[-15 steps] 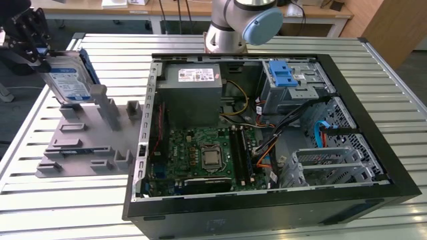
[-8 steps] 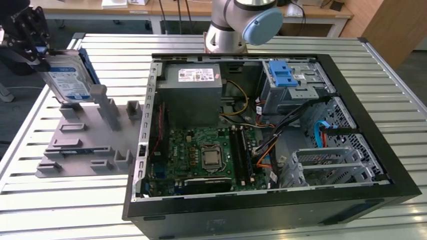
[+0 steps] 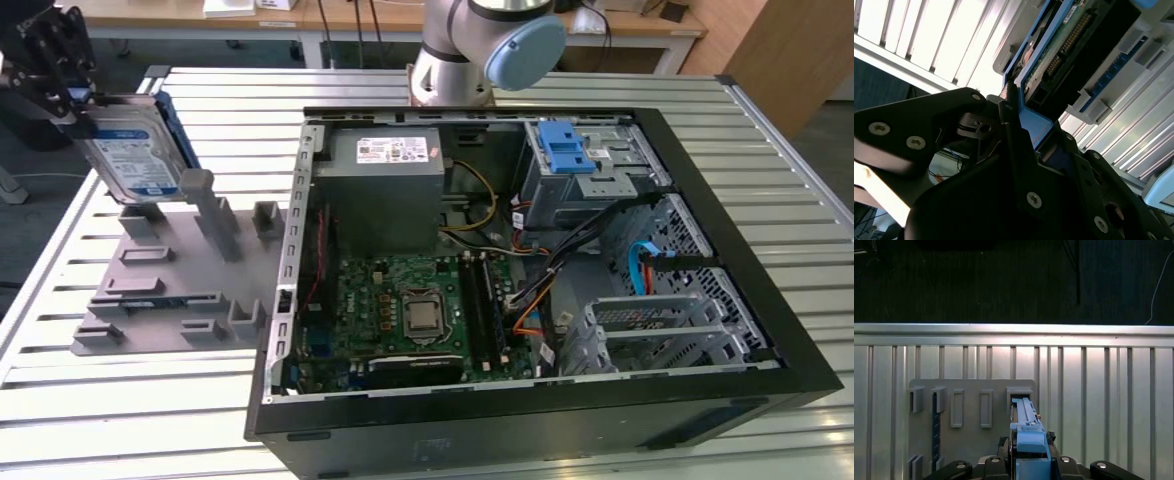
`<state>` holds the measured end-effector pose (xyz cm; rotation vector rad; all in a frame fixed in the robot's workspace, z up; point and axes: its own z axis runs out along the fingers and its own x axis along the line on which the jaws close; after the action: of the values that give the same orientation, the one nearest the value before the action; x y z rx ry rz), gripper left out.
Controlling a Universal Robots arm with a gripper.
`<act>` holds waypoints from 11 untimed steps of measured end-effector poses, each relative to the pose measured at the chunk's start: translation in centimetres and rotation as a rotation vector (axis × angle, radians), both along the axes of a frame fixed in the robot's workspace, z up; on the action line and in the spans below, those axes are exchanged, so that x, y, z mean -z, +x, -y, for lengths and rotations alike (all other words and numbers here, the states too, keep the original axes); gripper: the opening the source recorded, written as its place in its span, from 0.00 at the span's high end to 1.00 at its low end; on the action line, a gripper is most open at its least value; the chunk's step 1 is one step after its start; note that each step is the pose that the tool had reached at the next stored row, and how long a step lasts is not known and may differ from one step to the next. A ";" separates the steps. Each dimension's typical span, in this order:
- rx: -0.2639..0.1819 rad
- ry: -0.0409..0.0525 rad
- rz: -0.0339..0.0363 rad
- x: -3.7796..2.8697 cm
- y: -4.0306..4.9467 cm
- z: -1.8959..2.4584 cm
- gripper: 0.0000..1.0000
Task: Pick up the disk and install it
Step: 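Pick up the disk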
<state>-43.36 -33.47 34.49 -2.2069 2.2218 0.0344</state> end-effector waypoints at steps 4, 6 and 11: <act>0.000 0.0000 0.0000 -0.14 0.00 0.00 0.64; 0.000 0.0000 0.0002 -0.19 0.00 0.00 0.64; 0.000 0.0000 0.0000 -0.40 0.00 0.00 0.64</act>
<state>-43.36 -33.47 34.89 -2.2068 2.2218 0.0344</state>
